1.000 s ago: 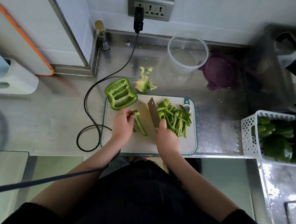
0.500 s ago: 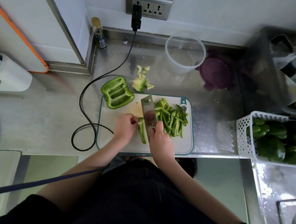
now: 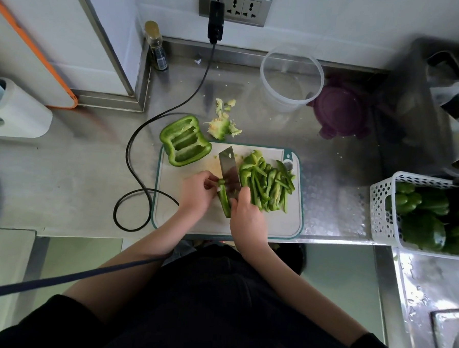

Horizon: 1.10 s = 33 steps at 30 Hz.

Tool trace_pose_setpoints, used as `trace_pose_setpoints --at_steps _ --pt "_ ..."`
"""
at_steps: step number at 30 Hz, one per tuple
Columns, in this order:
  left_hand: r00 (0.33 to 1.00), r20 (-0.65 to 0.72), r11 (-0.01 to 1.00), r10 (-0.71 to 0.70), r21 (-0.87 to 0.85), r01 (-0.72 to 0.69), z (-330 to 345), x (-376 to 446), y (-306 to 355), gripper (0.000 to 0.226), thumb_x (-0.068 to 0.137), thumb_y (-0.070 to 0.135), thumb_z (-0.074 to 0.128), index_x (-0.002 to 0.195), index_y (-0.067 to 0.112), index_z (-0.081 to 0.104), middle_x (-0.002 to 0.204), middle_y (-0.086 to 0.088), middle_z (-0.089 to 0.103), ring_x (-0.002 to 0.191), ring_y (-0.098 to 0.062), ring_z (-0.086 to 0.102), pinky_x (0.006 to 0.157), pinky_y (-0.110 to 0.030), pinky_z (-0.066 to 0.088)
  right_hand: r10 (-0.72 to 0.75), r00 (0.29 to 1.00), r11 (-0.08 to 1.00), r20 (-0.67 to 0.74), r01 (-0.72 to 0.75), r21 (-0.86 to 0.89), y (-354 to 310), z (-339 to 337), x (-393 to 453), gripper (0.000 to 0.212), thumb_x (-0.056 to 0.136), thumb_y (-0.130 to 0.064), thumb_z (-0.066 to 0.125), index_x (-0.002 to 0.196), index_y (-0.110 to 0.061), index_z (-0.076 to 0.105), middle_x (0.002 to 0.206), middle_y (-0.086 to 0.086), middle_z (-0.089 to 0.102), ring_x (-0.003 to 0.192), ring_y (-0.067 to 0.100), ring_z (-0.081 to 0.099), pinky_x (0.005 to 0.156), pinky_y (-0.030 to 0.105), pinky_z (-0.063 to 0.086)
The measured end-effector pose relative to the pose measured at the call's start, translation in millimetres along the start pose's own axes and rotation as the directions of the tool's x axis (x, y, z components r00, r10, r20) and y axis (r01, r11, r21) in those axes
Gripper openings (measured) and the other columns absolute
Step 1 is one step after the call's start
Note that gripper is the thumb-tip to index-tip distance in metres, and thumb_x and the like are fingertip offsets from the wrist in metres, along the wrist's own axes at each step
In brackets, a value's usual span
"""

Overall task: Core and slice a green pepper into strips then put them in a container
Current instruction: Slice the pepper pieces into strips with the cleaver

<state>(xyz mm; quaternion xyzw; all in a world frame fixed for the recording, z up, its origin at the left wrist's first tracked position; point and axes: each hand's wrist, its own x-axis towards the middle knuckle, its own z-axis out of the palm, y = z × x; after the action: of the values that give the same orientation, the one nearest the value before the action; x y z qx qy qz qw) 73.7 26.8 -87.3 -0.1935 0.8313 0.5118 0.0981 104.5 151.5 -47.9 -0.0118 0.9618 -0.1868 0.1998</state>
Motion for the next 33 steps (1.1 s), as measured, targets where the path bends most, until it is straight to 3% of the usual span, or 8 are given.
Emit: trace_pose_setpoints --at_steps 7,10,12,17,24,27,30,33 --pt "1.000 -0.011 1.000 -0.020 0.004 0.020 0.9 -0.3 0.9 0.010 0.081 0.002 0.068 0.088 0.008 0.066 0.073 0.003 0.061 0.072 -0.013 0.059 0.062 -0.015 0.043 0.009 0.999 0.994 0.037 -0.005 -0.109 -0.2 6.1 5.4 0.016 0.100 -0.008 0.037 0.115 -0.011 0.031 0.065 0.004 0.055 0.050 0.021 0.049 0.039 0.025 0.028" --pt "0.999 -0.001 0.999 -0.042 -0.024 0.042 1.3 0.9 0.7 0.013 0.081 0.002 0.068 0.085 0.014 0.064 0.074 0.003 0.063 0.075 -0.015 0.062 0.070 -0.024 0.050 0.025 0.998 0.997 0.060 -0.021 -0.072 0.5 6.5 5.6 0.015 0.103 -0.017 0.035 0.116 -0.009 0.032 0.070 0.008 0.058 0.060 0.028 0.056 0.047 0.032 0.039" --pt "0.999 -0.002 0.998 -0.054 -0.020 0.054 1.4 1.4 -0.6 0.012 0.080 0.003 0.069 0.085 0.013 0.064 0.076 0.001 0.064 0.077 -0.017 0.064 0.073 -0.028 0.052 0.038 0.996 0.995 0.081 -0.030 -0.097 -0.6 7.7 7.8 0.017 0.102 -0.013 0.036 0.118 -0.010 0.031 0.072 0.007 0.059 0.061 0.027 0.056 0.050 0.032 0.041" --pt "0.997 -0.012 0.997 -0.070 0.029 0.070 1.9 3.0 0.1 0.012 0.080 0.004 0.070 0.091 0.007 0.068 0.084 -0.004 0.068 0.079 -0.017 0.063 0.076 -0.029 0.052 0.056 0.988 0.986 0.142 -0.032 -0.164 -9.1 6.6 13.3 0.043 0.093 0.005 0.040 0.131 -0.009 0.025 0.087 0.011 0.065 0.066 0.025 0.057 0.053 0.033 0.042" --pt "0.993 0.035 0.992 -0.112 0.070 0.109 -3.3 9.0 7.4 0.014 0.077 0.004 0.070 0.089 0.008 0.064 0.075 0.000 0.063 0.073 -0.015 0.060 0.065 -0.022 0.045 0.051 0.994 0.994 0.101 -0.041 -0.098 0.5 -11.8 29.6 0.021 0.102 -0.016 0.035 0.121 -0.009 0.031 0.086 0.015 0.065 0.076 0.034 0.064 0.058 0.039 0.049" --pt "0.995 0.052 0.994 -0.085 0.071 0.081 -4.8 9.1 6.6 0.016 0.076 0.004 0.071 0.088 0.009 0.062 0.071 0.002 0.062 0.074 -0.018 0.062 0.069 -0.028 0.051 0.080 0.996 0.995 0.035 -0.078 -0.055 15.0 -24.5 16.1 0.023 0.103 -0.022 0.033 0.120 -0.007 0.033 0.078 0.012 0.061 0.070 0.034 0.062 0.055 0.037 0.046" --pt "0.994 0.088 0.995 -0.065 0.083 0.058 -6.6 8.0 7.3 0.018 0.079 0.004 0.069 0.093 0.010 0.061 0.072 0.001 0.063 0.067 -0.015 0.060 0.063 -0.024 0.049 0.087 0.996 0.992 -0.003 -0.087 0.092 8.8 -29.9 6.4 0.020 0.102 -0.024 0.035 0.113 -0.007 0.035 0.066 0.002 0.048 0.061 0.030 0.050 0.049 0.033 0.037" --pt "0.994 0.104 0.992 -0.043 0.123 0.030 -7.8 6.6 6.4 0.016 0.080 0.006 0.068 0.094 0.012 0.062 0.073 -0.001 0.066 0.070 -0.018 0.063 0.067 -0.025 0.049 0.071 0.997 0.989 0.008 -0.072 0.131 -1.4 -28.1 1.4 0.018 0.102 -0.025 0.033 0.110 -0.009 0.034 0.067 0.004 0.049 0.059 0.029 0.047 0.047 0.032 0.031"
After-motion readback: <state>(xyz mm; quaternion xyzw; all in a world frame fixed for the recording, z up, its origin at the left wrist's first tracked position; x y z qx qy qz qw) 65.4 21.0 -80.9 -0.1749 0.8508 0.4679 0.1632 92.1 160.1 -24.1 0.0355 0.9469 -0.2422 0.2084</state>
